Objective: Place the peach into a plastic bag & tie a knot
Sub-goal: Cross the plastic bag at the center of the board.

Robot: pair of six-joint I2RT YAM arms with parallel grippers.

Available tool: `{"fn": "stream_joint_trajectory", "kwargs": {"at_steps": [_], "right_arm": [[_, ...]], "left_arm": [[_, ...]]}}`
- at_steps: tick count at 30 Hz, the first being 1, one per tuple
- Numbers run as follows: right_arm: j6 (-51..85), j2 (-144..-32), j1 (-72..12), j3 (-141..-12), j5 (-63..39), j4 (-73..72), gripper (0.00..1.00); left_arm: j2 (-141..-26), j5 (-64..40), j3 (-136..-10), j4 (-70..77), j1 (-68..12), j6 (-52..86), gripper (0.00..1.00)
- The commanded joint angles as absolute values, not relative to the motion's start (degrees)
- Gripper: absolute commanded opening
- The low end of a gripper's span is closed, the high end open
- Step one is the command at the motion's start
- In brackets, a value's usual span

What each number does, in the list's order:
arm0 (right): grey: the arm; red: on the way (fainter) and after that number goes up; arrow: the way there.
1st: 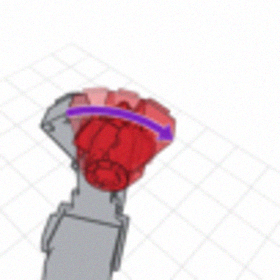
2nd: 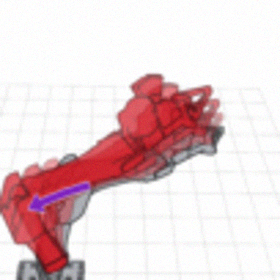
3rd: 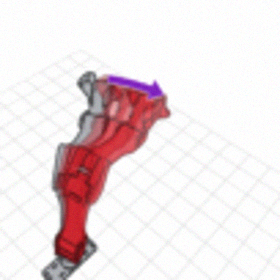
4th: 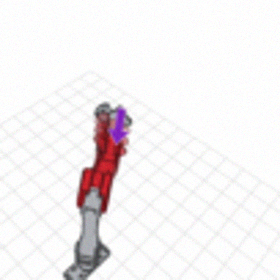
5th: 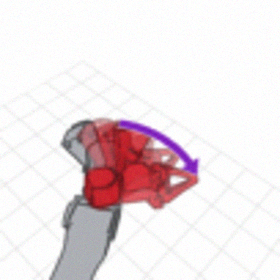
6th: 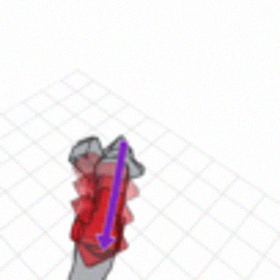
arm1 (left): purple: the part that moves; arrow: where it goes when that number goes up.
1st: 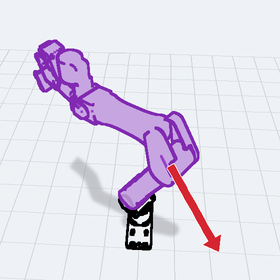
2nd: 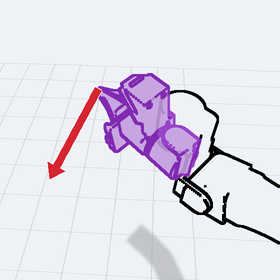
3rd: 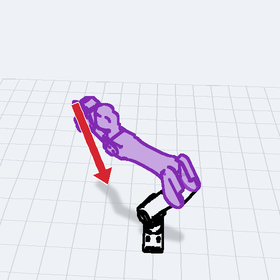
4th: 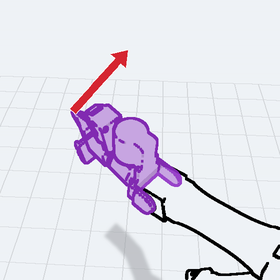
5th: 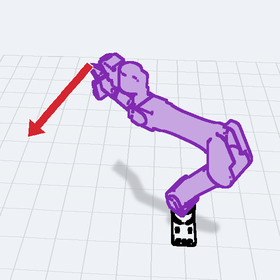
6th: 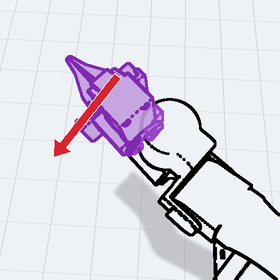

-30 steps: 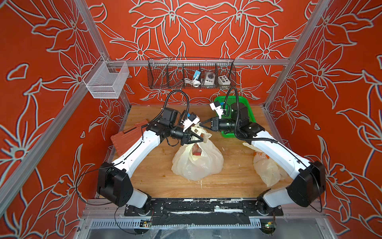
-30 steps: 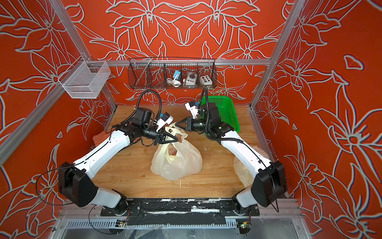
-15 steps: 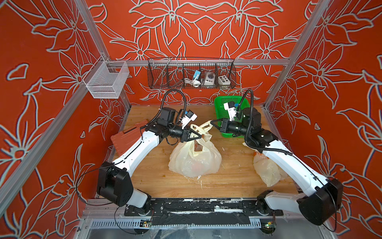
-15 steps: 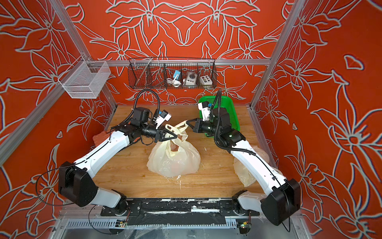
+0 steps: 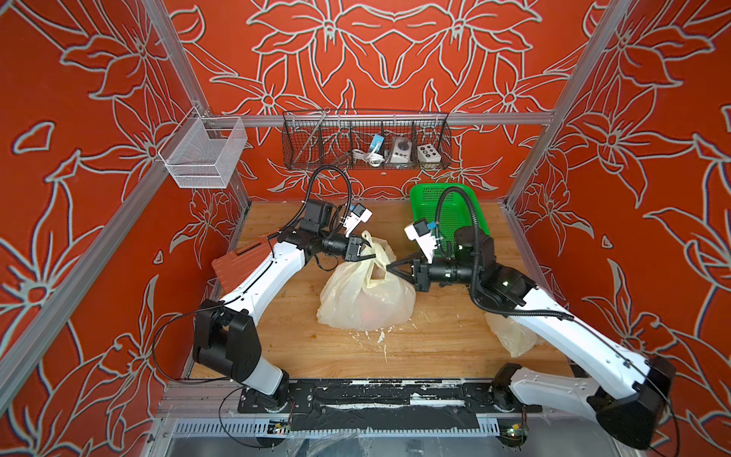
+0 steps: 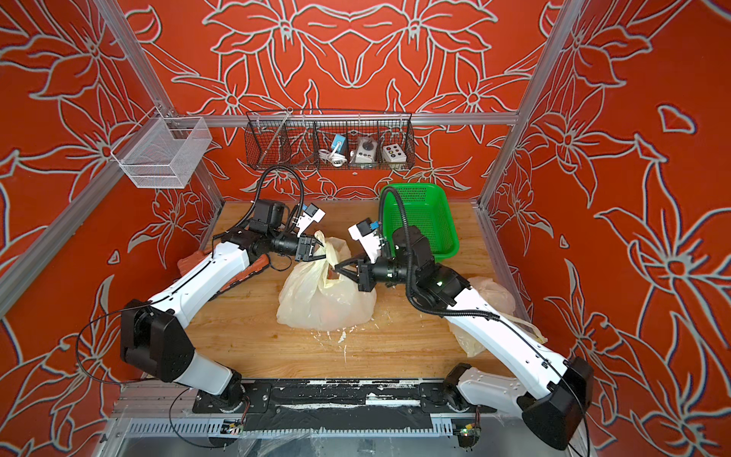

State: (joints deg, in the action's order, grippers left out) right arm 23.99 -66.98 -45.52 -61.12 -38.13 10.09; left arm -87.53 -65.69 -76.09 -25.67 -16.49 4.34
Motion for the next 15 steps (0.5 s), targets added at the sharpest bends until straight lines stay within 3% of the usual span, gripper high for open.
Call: {"fn": "stream_joint_trajectory", "kwargs": {"at_steps": [1, 7, 15], "right_arm": [[18.6, -70.2, -49.4, -59.7, -37.6, 10.9, 0.00], [15.0, -77.2, -49.6, -58.7, -30.0, 8.7, 0.00], [16.3, -81.4, -43.7, -57.5, -35.9, 1.8, 0.00]], "left_arm": [[-87.8, -63.9, -77.4, -27.2, -15.7, 5.0, 0.10], [-87.5, -64.1, -76.5, -28.9, -15.7, 3.4, 0.13], [-86.8, -63.7, -73.8, -32.4, -15.2, -1.4, 0.26]]}}
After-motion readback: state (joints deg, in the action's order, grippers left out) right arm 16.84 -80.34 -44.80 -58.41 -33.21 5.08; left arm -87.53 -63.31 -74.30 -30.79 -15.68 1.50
